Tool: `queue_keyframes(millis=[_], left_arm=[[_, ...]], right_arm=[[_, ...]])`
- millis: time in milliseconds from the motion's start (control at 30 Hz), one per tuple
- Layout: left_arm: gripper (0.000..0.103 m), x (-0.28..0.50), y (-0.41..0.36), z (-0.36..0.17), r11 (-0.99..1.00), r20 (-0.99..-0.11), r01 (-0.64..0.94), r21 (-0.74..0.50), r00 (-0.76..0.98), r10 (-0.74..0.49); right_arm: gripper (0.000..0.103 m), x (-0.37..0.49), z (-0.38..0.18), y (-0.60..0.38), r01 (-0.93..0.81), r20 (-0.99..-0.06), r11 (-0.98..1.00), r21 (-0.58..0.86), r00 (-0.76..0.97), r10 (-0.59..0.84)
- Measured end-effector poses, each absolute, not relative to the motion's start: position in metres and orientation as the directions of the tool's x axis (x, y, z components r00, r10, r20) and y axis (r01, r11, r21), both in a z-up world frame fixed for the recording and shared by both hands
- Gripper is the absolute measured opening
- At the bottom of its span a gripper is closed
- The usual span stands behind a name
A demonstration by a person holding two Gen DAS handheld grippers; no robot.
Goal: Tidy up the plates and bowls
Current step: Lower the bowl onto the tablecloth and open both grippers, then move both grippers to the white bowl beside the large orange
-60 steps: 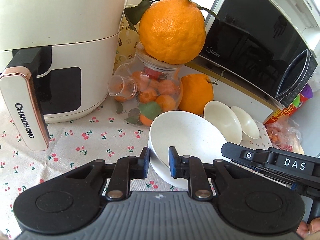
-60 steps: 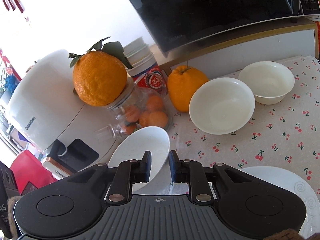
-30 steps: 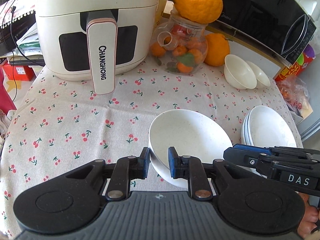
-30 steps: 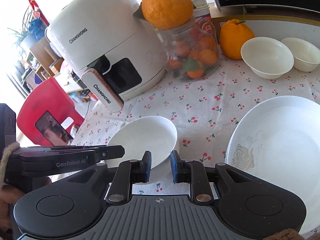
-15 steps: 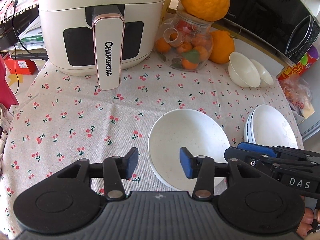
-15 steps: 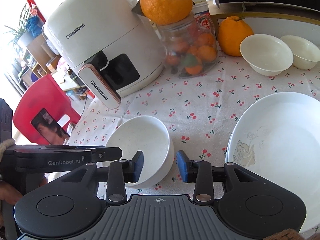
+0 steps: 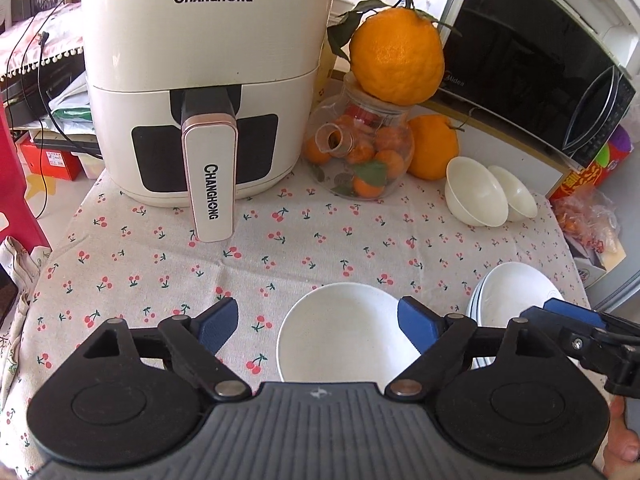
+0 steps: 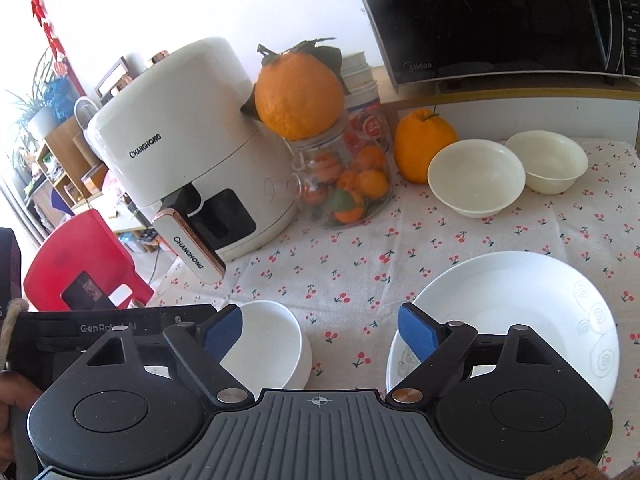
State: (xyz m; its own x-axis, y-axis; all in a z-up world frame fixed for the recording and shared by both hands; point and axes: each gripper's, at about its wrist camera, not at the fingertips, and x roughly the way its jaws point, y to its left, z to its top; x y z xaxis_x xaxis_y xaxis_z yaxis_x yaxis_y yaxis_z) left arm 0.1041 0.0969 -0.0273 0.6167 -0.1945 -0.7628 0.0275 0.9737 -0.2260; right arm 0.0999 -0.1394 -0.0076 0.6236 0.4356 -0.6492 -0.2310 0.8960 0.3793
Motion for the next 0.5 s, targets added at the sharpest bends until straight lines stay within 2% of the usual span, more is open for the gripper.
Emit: queue_keyframes(millis=[67,267,500], left_arm=[[0.091,0.106,0.093,-0.024,0.969,-0.753,0.017,-0.245,0.626,-0.201],[0.098,0.114,0.072,-0.016,0.967,-0.721,0.02,-0.252,0.663,-0.202],[0.098,0.133,0.051,-0.021,0.965,-0.697,-0.003,-0.263,0.692,-0.188]], right_arm=[[0.094,0.097,-0.002,-0.145,-0.23,-0.643,0.903,0.363,0.64,0.421],[0.098,0.103,0.011,-0.166,-0.181,-0.636,0.923,0.341,0.679,0.368],[0.101,0.125,0.019,-0.204,-0.09,-0.627,0.935,0.343,0.719,0.3]])
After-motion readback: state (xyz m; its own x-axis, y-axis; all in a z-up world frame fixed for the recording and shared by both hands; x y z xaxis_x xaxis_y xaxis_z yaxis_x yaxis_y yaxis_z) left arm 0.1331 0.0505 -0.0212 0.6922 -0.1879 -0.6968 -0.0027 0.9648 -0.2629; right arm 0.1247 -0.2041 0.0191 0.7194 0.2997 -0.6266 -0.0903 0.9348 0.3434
